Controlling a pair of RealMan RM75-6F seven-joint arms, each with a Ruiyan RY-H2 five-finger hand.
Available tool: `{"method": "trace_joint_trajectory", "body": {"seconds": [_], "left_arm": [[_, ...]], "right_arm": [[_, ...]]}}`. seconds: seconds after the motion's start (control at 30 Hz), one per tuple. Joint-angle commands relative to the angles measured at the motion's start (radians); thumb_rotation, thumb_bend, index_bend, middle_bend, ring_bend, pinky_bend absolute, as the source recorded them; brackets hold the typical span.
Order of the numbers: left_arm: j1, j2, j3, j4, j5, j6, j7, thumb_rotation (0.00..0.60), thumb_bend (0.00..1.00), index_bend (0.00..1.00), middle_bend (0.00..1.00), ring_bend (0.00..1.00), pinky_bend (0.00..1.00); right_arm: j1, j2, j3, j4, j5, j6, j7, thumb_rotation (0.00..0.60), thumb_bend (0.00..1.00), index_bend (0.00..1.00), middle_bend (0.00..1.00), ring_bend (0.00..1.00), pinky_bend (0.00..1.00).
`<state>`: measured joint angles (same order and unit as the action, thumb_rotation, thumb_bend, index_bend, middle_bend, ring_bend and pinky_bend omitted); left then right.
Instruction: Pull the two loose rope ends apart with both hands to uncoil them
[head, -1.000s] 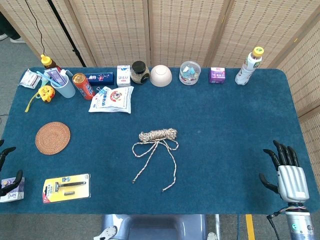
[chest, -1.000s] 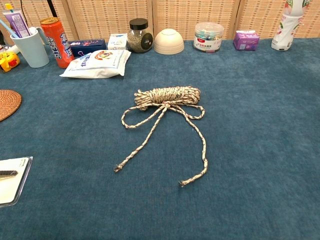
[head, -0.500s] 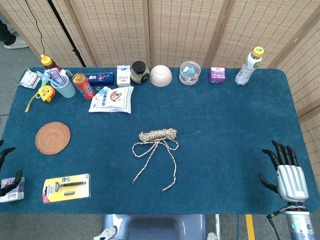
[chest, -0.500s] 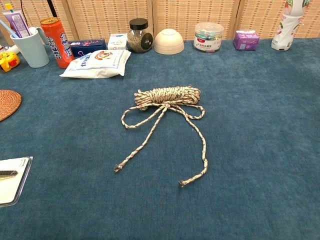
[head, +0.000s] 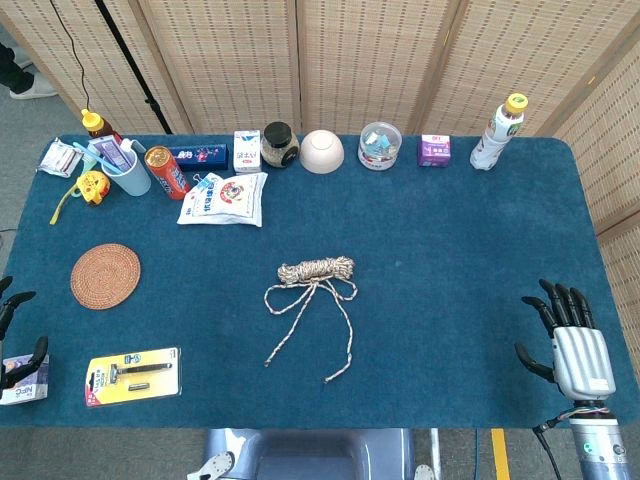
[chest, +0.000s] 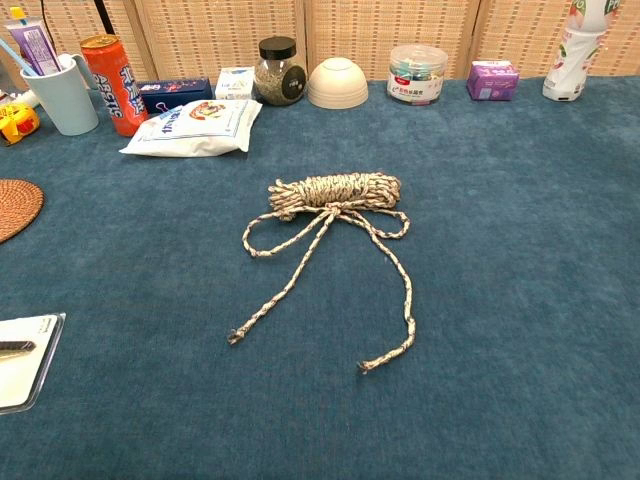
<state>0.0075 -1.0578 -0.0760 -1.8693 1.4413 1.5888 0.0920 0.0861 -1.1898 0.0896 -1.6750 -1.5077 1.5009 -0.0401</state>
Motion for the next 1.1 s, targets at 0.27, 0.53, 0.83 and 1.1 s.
{"method": "trace_joint_trajectory", "body": {"seconds": [0.27, 0.53, 0.83, 1.1], "left_arm": [[-0.012, 0.021, -0.012, -0.022, 0.002, -0.004, 0.017, 0.600, 0.35, 0.24, 0.09, 0.07, 0.00], [-0.035, 0.040, -0.036, -0.061, 0.001, -0.012, 0.038, 0.600, 0.35, 0.25, 0.10, 0.07, 0.00], [-0.076, 0.089, -0.056, -0.121, -0.035, -0.066, 0.088, 0.600, 0.35, 0.25, 0.10, 0.07, 0.00], [-0.091, 0.091, -0.057, -0.137, -0.051, -0.082, 0.108, 0.600, 0.35, 0.25, 0.10, 0.08, 0.00]], "right_arm": [[0.046, 0.024, 0.006, 0.019, -0.046, -0.040, 0.082, 0.600, 0.32, 0.25, 0.17, 0.11, 0.00], [0.113, 0.059, 0.017, 0.006, -0.103, -0.094, 0.148, 0.600, 0.32, 0.36, 0.21, 0.13, 0.00], [0.284, 0.061, 0.009, -0.005, -0.220, -0.270, 0.192, 0.600, 0.32, 0.42, 0.21, 0.12, 0.00], [0.404, 0.013, 0.000, 0.006, -0.270, -0.383, 0.201, 0.600, 0.32, 0.43, 0.21, 0.08, 0.00]]}}
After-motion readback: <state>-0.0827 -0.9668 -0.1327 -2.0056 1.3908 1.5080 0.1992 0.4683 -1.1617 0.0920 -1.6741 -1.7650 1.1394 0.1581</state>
